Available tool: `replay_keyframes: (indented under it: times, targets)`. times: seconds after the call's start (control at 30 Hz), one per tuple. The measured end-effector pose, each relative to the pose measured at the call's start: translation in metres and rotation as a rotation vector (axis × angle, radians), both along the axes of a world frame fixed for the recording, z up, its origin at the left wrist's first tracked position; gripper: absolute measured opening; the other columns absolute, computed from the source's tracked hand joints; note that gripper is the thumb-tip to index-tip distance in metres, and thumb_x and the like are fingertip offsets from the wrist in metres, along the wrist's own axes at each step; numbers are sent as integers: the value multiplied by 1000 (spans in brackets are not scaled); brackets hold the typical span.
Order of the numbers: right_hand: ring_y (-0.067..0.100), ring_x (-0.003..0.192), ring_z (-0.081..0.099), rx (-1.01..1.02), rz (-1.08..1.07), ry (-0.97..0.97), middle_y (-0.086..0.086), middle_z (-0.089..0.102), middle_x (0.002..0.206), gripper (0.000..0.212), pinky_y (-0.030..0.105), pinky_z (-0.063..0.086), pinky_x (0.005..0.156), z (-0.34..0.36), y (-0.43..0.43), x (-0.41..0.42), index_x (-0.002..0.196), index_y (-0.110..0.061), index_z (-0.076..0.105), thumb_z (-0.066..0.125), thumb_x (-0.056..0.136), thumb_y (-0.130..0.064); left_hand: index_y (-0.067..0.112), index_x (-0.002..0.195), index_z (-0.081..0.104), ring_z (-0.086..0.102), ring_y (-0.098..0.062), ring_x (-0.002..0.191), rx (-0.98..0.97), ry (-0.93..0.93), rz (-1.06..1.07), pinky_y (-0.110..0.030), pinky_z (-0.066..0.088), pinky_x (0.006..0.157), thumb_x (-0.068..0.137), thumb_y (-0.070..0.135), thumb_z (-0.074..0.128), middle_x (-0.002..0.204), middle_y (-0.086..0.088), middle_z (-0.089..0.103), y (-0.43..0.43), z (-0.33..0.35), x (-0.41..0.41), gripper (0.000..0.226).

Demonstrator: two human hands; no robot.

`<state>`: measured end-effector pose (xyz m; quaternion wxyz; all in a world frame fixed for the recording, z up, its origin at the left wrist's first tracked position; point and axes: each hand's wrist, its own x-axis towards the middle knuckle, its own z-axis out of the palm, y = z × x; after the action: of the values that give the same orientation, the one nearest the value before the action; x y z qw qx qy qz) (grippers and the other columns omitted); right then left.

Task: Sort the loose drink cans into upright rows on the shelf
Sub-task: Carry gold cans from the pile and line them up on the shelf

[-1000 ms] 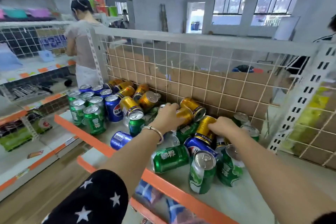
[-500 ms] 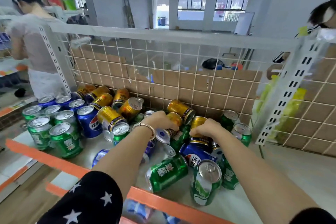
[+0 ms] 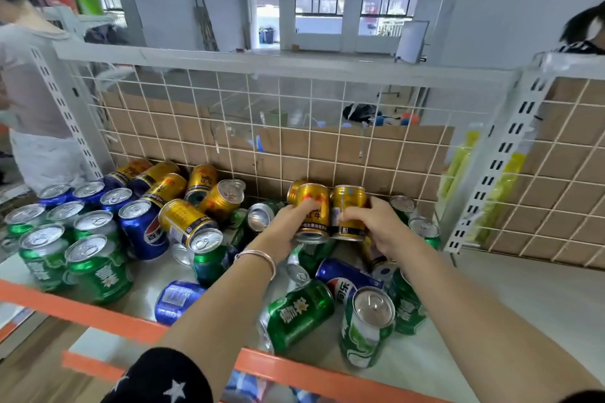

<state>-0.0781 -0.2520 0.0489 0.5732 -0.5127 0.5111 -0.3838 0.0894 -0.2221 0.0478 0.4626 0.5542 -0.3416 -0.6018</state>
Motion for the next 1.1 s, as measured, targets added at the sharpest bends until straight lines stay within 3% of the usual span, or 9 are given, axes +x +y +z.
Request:
replay_keyframes:
  times: [0.17,0.37,0.5,0.6,0.7,0.83,0.97,1.03,1.1]
  targets:
    - [28,76,63,-34,-106,-159,18,63,93,30,35,53,63,20,14,-29,108,-4,56,65,79,-3,11,107,54,66,-24,83,-56,180,-82,-38,53,83,85,24,63,92,-10,69,9,19,-28,27]
    - [20,69,64,-38,-199,-301,6,67,80,8,30,53,63,40,48,-86,93,-15,60,62,85,-18,10,106,58,70,-22,75,-86,206,-207,-35,58,72,86,30,63,87,-10,73,29,43,-86,29]
    - [20,72,69,-60,-237,-385,5,73,83,19,33,56,72,47,80,-144,101,-17,63,64,86,-29,14,105,57,66,-26,88,-123,198,-321,-42,49,93,88,36,58,95,-12,70,48,53,-141,28]
    - [26,84,69,-46,-267,-477,10,72,96,34,39,55,79,43,113,-197,116,-14,62,59,88,-33,13,119,53,63,-29,91,-112,245,-397,-46,47,93,88,36,55,103,-15,65,68,57,-193,38]
    - [23,72,67,-34,-291,-528,10,67,83,22,34,55,69,42,151,-261,96,-11,67,49,88,-22,17,118,52,66,-27,82,-95,272,-437,-42,54,79,89,31,54,98,-13,66,93,56,-249,32]
    - [20,60,66,-47,-227,-553,8,68,70,16,25,55,54,43,209,-354,68,-8,73,59,62,-10,17,113,54,65,-27,84,-66,342,-498,-45,52,81,90,29,55,98,-13,65,129,43,-325,26]
    - [25,83,71,-70,-209,-483,12,71,99,60,33,58,66,38,257,-430,105,-6,69,86,49,-21,12,115,55,69,-21,76,-43,359,-574,-35,57,59,92,29,51,97,-10,67,167,32,-403,29]
    - [27,90,68,-63,-276,-472,12,66,111,89,37,58,70,32,274,-464,123,-9,56,91,42,-20,9,122,53,71,-21,76,-34,382,-625,-35,58,59,91,27,52,102,-11,68,181,27,-437,36]
    - [28,89,68,-54,-304,-468,11,65,113,93,39,58,68,29,292,-492,125,-16,53,93,41,-19,8,123,53,71,-23,79,-37,397,-673,-35,58,62,91,26,53,103,-13,69,191,22,-467,38]
